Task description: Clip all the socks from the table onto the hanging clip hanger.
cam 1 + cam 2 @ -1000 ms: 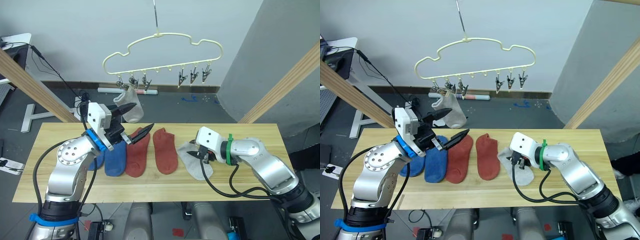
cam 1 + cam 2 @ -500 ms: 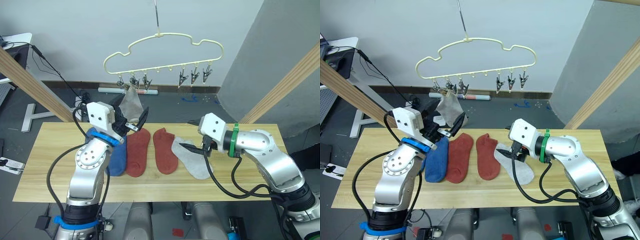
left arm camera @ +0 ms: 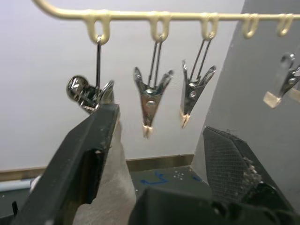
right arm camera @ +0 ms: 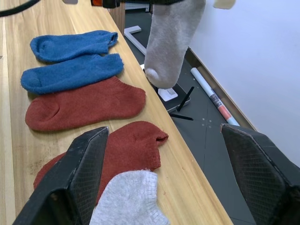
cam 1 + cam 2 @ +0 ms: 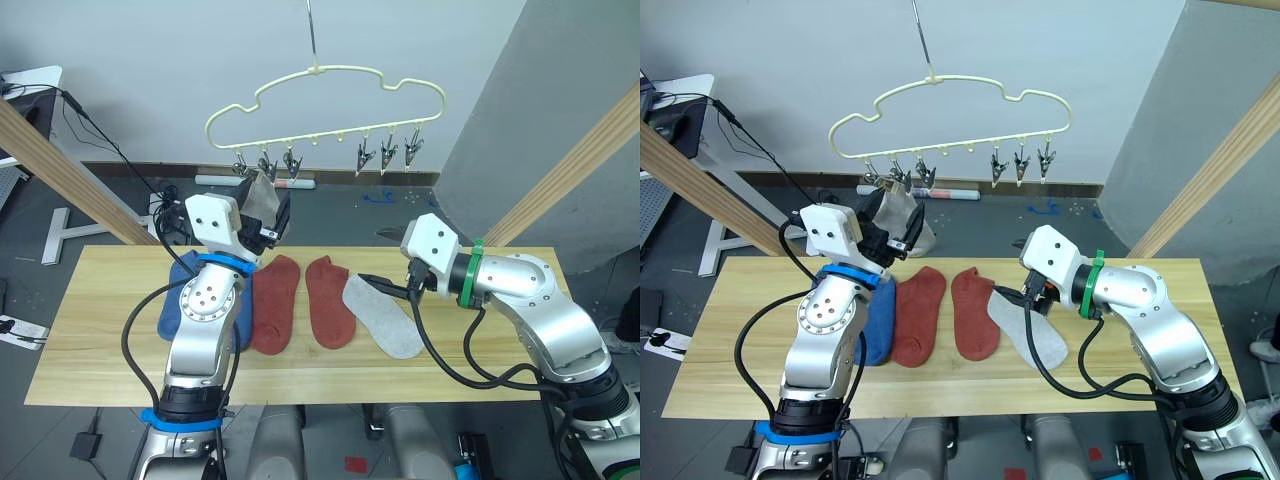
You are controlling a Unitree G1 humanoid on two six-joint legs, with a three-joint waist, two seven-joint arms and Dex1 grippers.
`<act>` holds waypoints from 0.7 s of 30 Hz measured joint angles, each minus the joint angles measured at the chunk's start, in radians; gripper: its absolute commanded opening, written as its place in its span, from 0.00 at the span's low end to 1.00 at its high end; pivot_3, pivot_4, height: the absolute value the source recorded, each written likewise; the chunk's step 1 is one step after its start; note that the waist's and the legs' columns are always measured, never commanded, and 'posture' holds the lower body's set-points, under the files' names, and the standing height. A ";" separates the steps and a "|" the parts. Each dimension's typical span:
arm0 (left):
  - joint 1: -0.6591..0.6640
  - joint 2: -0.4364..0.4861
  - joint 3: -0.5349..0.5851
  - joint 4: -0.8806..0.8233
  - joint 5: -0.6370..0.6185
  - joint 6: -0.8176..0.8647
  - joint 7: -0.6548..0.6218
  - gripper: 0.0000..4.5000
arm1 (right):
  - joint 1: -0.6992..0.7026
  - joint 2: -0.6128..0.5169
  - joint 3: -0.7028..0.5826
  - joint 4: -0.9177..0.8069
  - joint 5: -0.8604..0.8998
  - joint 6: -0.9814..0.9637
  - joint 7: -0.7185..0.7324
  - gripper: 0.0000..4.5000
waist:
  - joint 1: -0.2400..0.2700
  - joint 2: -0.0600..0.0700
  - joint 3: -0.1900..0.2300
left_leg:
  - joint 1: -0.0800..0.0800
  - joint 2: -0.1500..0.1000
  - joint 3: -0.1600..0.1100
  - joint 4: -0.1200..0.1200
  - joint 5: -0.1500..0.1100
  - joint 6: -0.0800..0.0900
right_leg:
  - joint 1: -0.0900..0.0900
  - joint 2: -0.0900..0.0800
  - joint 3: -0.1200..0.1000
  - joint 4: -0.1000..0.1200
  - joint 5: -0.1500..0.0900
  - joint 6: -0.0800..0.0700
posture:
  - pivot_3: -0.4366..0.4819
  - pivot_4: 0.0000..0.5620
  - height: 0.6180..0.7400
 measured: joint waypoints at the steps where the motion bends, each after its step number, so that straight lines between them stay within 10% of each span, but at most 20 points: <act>1: -0.006 -0.005 -0.001 0.009 0.003 -0.001 0.006 0.74 | 0.000 0.004 -0.002 -0.007 0.007 0.000 0.000 0.89 | 0.000 0.000 0.000 | 0.000 0.000 0.000 0.000 0.000 0.000 | 0.000 0.000 0.000 0.000 0.000 0.000 | 0.46 0.65 0.70; 21: -0.156 -0.035 0.004 0.106 0.036 -0.045 0.093 0.74 | -0.059 0.071 -0.039 0.011 0.069 -0.029 -0.020 0.89 | 0.000 0.000 0.000 | 0.000 0.000 0.000 0.000 0.000 0.000 | 0.000 0.000 0.000 0.000 0.000 0.000 | 0.46 0.66 0.70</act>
